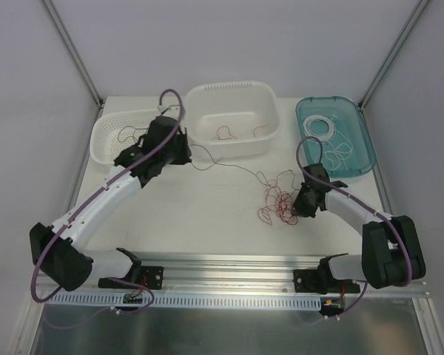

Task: Untangle the cables

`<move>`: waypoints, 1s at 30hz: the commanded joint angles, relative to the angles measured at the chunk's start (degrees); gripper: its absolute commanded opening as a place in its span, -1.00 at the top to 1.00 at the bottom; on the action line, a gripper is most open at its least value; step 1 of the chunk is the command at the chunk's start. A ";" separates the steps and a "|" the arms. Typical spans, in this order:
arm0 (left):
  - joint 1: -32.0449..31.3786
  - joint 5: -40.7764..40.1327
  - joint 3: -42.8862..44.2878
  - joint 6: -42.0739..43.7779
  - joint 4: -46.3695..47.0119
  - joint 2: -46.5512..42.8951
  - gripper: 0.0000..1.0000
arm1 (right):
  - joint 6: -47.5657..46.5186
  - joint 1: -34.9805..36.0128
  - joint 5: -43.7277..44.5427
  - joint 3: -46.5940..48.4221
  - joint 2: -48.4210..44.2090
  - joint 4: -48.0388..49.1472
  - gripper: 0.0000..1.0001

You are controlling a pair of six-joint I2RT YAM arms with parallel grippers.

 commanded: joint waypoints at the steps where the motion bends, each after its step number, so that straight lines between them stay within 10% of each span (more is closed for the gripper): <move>1: 10.39 1.08 1.49 1.34 -9.79 -5.02 1.00 | -2.16 -3.17 2.11 -0.74 -2.66 -5.20 0.99; 12: 28.79 2.05 20.38 4.68 -18.41 -11.81 1.00 | -4.27 -6.96 2.37 -0.30 -4.68 -8.20 0.99; 30: 33.99 -0.94 33.67 8.55 -14.20 9.28 1.00 | -8.05 -6.87 -3.78 2.78 -9.68 -9.25 0.92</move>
